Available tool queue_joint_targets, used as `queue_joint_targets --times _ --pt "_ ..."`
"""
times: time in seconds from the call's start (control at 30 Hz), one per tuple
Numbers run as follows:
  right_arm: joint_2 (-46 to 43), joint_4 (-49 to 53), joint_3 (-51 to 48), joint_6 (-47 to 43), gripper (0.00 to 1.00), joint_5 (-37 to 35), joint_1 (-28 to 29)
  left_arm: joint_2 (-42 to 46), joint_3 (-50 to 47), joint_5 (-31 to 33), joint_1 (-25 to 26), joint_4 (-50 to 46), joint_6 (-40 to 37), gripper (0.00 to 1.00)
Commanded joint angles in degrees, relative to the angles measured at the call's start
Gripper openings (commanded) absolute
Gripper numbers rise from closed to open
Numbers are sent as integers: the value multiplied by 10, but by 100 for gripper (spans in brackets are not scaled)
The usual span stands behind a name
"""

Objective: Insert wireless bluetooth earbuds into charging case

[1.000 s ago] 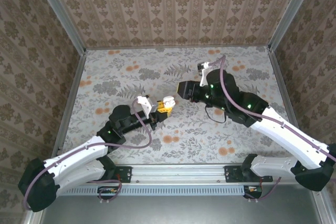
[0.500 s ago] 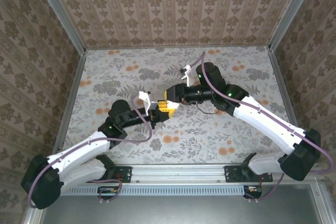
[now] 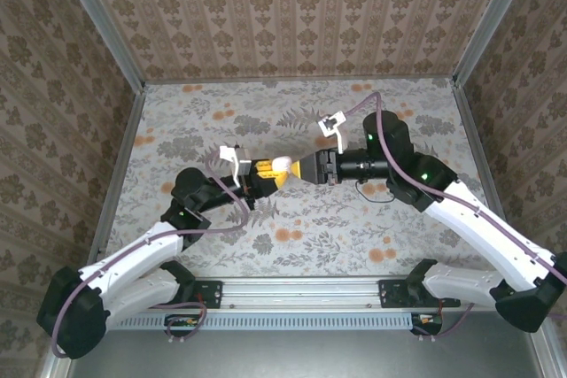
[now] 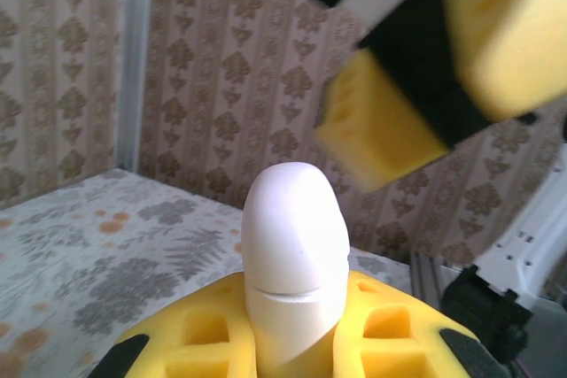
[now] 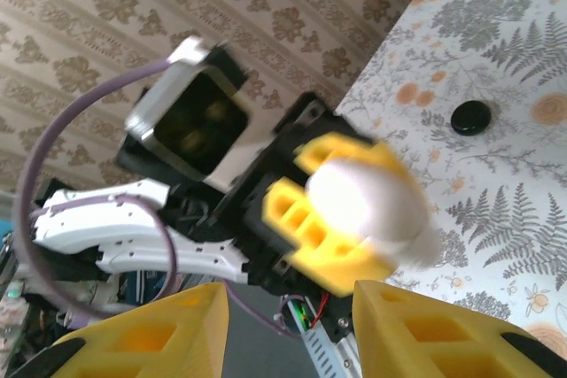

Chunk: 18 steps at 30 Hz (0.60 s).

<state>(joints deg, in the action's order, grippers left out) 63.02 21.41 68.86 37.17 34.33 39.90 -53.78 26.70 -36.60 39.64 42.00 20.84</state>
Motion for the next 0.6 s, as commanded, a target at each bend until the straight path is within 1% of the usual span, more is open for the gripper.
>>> queue_joint_targets --times 0.0,0.13,0.17,0.33,0.43,0.57 --pt "-21 28 -7 -34 42 -34 1 0 -2 5 -3 -6 16 0" --pt "-13 18 -1 -35 45 -69 -5 0 0 2 -3 -7 21 0" --pt "-10 16 -2 -36 46 -76 -6 0 0 -16 -3 -7 23 0" --pt "-2 26 -27 -37 46 -155 -8 -2 4 -21 -3 -35 23 0" --pt "18 5 -36 -32 44 -160 -6 -15 10 -38 -3 -36 29 0" --pt "54 -8 -17 -45 42 -158 2 -38 28 -62 -2 -40 35 0"
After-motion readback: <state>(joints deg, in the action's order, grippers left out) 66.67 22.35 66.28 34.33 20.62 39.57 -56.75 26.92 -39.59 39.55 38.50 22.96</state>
